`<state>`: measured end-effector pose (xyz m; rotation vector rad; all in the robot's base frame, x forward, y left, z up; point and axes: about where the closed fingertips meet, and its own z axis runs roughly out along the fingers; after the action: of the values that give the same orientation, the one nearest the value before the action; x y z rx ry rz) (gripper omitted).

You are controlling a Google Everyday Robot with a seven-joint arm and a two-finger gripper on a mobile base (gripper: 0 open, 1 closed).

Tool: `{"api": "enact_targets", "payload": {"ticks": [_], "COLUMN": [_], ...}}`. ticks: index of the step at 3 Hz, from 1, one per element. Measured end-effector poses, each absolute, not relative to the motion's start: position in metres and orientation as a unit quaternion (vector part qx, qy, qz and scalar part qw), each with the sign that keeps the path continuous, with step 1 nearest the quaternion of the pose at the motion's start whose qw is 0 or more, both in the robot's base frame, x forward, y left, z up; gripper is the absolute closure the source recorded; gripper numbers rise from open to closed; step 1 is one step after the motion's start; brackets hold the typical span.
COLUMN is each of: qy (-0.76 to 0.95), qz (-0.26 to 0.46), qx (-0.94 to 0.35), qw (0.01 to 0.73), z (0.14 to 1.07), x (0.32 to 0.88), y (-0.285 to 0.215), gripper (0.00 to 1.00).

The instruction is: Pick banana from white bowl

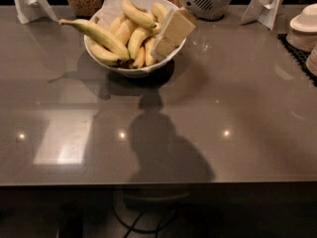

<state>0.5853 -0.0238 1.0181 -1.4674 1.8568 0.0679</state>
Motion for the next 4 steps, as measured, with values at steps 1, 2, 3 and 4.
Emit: {"api": "enact_targets", "payload": {"ticks": [1, 2, 3, 4], "qy": [0.705, 0.688, 0.683, 0.681], "qz": [0.057, 0.079, 0.087, 0.091], "qx": [-0.557, -0.539, -0.523, -0.514], "qw": [0.435, 0.479, 0.502, 0.514], "z": [1.029, 1.031, 1.028, 1.027], "x": [0.611, 0.637, 0.664, 0.679], "y": [0.018, 0.053, 0.074, 0.086], "gripper": [0.00, 0.00, 0.10, 0.12]}}
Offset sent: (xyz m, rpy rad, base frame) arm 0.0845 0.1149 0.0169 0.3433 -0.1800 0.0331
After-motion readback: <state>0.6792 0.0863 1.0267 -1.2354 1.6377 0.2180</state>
